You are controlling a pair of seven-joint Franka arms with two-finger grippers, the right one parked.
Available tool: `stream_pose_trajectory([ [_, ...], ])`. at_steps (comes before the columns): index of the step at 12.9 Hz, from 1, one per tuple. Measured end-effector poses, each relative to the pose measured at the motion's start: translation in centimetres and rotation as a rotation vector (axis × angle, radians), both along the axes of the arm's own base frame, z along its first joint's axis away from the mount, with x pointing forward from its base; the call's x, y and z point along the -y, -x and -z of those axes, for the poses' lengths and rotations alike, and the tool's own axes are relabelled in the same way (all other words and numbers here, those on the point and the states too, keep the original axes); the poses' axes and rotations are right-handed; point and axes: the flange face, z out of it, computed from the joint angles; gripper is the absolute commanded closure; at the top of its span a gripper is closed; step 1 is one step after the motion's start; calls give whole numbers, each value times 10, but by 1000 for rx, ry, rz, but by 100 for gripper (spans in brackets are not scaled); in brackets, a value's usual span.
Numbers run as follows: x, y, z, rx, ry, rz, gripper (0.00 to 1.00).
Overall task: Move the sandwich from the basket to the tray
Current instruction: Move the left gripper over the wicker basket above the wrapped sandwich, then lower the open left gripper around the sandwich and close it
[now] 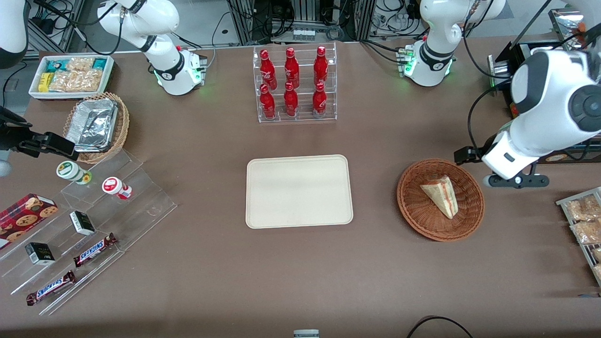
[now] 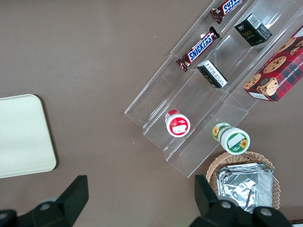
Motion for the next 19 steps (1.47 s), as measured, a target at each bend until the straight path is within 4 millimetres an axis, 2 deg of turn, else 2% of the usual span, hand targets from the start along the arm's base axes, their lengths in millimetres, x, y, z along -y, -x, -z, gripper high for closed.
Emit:
stream_pose_trajectory([
  [3,0,-1,38,37,6,1,0],
  [6,-1,9,77,56,9,1,0],
  [11,-6,22,113,93,14,-8,0],
  [15,-27,24,124,130,6,-144,0],
  [19,-19,21,131,152,-7,-405,0],
])
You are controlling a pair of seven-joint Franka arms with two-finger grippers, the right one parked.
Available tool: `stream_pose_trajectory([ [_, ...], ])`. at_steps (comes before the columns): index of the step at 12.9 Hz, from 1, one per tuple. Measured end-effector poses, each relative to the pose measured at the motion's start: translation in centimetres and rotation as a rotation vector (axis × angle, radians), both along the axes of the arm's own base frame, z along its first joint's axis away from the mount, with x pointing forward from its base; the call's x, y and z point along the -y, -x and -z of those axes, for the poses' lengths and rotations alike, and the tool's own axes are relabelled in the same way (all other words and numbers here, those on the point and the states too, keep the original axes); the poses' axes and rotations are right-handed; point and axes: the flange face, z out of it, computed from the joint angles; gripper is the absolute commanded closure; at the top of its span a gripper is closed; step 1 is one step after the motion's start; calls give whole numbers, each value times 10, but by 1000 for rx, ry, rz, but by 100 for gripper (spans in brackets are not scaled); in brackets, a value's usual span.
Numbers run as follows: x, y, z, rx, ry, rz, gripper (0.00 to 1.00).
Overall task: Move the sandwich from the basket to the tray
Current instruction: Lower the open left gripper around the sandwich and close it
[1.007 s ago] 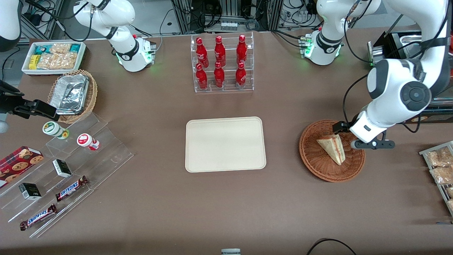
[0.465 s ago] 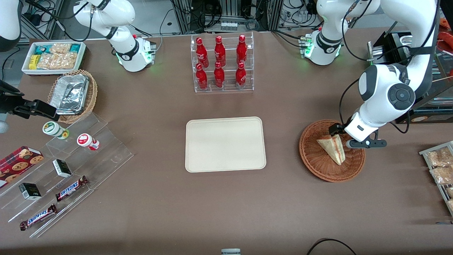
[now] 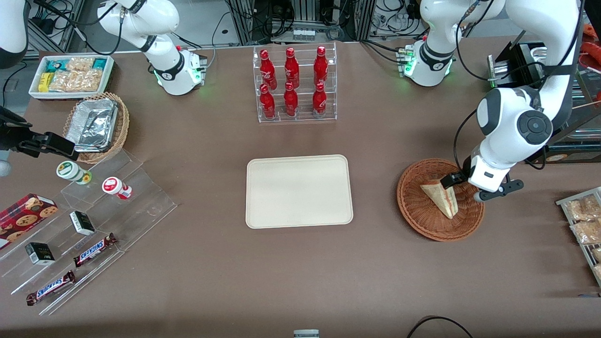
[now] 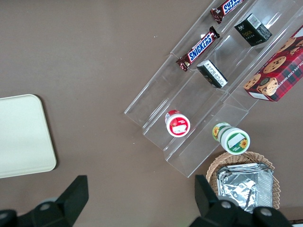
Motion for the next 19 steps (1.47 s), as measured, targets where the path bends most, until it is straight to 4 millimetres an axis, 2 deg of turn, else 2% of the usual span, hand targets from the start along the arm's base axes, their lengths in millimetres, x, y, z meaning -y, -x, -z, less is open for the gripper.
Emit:
stream_pose_trajectory([
  [4,10,-2,20,-8,5,-187,0],
  [8,25,0,34,-27,4,-198,0],
  [16,20,-3,63,-46,-11,-189,1],
  [17,19,-4,67,-46,-12,-190,10],
  [18,18,-4,70,-49,-12,-191,42],
  [19,18,-4,73,-51,-13,-192,80],
])
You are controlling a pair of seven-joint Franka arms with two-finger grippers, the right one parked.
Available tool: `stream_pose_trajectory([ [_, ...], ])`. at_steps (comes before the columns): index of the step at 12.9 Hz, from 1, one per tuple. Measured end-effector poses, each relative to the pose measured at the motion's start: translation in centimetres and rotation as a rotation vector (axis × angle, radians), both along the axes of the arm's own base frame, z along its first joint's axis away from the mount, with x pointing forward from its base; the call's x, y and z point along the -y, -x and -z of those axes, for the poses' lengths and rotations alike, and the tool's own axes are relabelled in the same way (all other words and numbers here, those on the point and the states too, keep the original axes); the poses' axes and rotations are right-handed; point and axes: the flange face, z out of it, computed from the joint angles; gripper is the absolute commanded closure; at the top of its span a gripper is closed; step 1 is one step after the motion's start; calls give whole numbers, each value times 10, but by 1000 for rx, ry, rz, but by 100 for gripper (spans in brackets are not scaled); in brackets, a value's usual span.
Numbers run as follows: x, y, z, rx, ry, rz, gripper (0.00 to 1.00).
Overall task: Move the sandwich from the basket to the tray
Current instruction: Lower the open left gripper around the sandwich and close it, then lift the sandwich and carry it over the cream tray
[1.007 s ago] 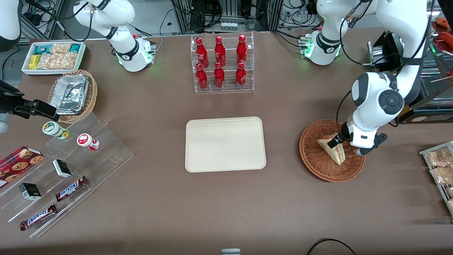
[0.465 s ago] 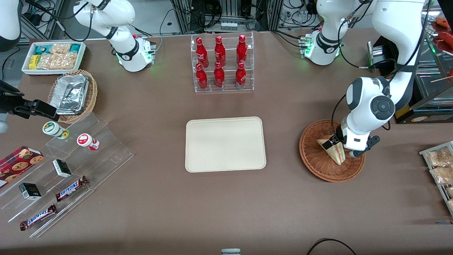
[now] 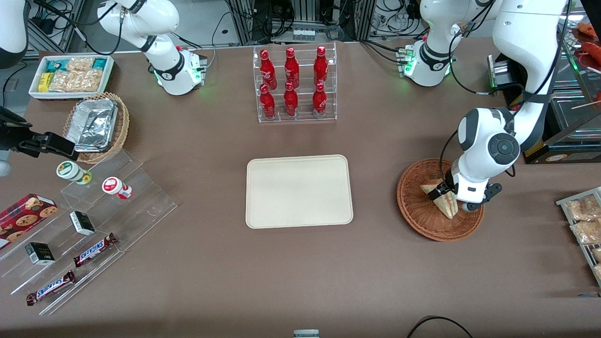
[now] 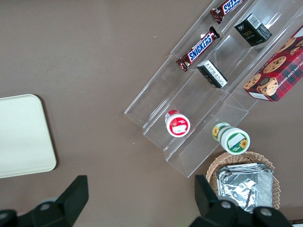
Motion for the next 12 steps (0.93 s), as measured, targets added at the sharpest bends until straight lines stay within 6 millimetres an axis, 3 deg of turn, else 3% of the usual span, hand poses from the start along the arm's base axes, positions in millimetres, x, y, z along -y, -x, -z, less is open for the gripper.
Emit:
stream_pose_trajectory([
  [1,0,0,1,-2,0,0,100],
  [6,1,-7,-9,-1,-1,1,100],
  [9,13,-25,-47,-77,-13,34,100],
  [12,46,-38,-88,-103,-14,157,100],
])
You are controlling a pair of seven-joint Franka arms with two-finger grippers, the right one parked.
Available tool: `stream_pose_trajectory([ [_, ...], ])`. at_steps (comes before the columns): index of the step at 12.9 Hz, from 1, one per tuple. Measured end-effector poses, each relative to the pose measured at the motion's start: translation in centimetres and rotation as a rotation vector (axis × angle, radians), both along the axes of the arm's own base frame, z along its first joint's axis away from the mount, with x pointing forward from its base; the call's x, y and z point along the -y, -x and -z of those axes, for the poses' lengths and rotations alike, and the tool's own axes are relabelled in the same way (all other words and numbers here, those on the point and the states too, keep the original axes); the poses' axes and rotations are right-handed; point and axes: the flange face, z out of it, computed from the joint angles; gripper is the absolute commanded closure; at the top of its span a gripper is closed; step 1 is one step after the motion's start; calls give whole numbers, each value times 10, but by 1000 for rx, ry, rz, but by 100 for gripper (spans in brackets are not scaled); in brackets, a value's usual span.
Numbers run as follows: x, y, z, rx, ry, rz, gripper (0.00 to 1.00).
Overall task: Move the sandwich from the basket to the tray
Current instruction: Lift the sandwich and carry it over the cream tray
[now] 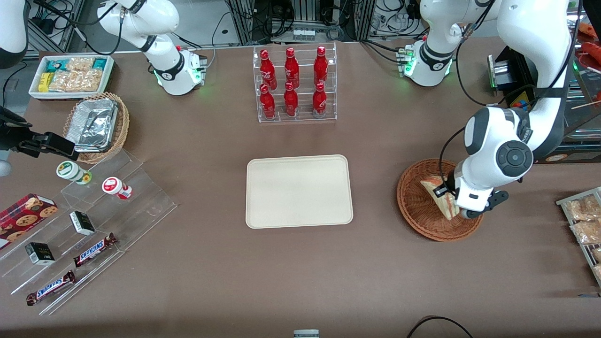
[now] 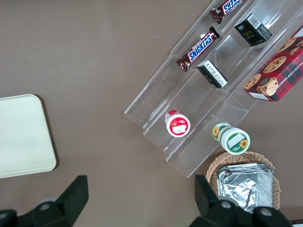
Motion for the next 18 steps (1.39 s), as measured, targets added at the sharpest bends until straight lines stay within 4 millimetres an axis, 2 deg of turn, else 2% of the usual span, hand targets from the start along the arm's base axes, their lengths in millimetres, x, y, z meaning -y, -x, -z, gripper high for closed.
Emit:
stream_pose_trajectory([
  [3,41,6,-7,0,14,121,100],
  [5,76,12,-7,0,33,205,100],
  [8,149,16,-5,10,74,312,100],
  [14,307,44,33,0,113,389,100],
  [16,344,53,49,-4,123,393,100],
  [18,372,61,61,5,135,377,100],
])
